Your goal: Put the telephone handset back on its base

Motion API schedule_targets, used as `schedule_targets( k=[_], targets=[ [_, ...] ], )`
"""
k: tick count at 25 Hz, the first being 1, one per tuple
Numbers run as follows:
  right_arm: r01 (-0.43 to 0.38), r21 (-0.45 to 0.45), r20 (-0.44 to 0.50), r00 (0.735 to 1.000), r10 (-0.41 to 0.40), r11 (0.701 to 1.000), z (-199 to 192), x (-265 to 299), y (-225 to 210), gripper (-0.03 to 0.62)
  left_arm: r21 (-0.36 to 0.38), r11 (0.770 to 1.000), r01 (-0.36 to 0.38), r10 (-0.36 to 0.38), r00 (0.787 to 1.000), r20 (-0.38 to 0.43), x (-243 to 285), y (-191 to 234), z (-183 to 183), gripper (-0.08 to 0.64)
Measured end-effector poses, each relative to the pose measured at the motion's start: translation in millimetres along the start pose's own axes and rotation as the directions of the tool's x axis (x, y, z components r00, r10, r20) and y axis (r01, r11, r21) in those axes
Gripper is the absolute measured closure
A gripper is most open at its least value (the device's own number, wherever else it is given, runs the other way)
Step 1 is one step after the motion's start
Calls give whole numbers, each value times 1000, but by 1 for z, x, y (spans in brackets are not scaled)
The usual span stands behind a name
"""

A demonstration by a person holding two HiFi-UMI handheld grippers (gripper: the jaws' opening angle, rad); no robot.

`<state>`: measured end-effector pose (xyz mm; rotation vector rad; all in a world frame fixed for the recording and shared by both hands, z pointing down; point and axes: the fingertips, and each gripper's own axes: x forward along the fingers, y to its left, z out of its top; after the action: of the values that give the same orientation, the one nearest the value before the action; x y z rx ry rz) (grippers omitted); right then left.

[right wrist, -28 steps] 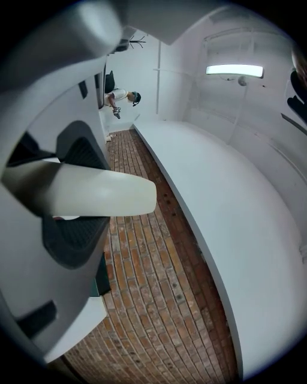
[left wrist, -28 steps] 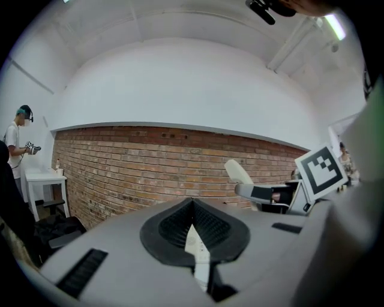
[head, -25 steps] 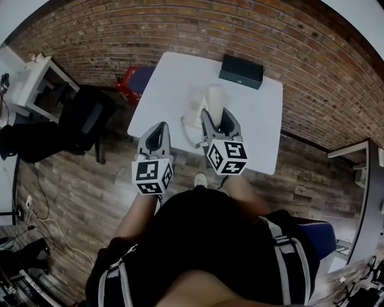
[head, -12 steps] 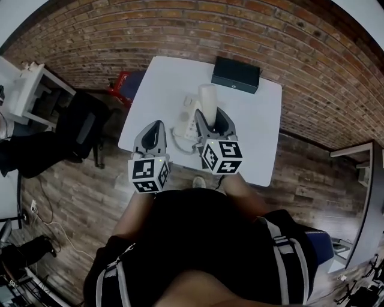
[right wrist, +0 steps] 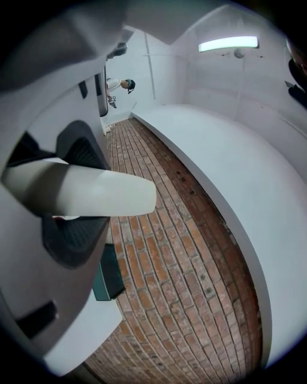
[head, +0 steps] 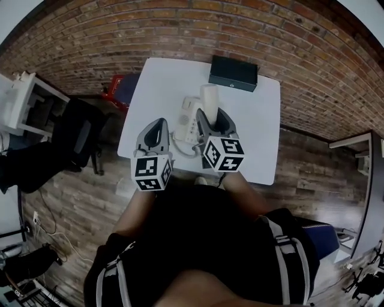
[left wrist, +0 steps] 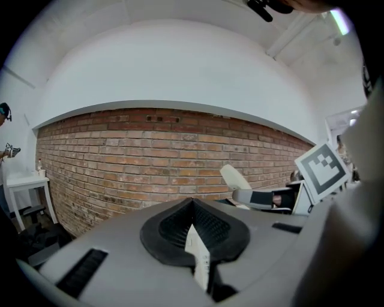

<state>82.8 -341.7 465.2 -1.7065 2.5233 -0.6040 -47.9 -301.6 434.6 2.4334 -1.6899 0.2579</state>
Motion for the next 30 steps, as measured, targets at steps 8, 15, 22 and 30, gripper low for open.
schedule_targets(
  k=[8, 15, 22, 30],
  targets=[
    [85, 47, -39, 996, -84, 995, -19, 30, 11, 388, 9, 996, 90, -90, 996, -4, 21, 33, 10, 563],
    [168, 116, -129, 980, -153, 979, -50, 66, 13, 388, 0, 991, 131, -131, 991, -25, 32, 66, 7, 563],
    [313, 128, -280, 922, -269, 941, -109, 100, -1, 388, -24, 989, 143, -144, 989, -45, 34, 100, -1, 563],
    [480, 71, -385, 822, -419, 875, -150, 115, -25, 388, -37, 989, 145, -147, 987, -66, 34, 129, -10, 563]
  ],
)
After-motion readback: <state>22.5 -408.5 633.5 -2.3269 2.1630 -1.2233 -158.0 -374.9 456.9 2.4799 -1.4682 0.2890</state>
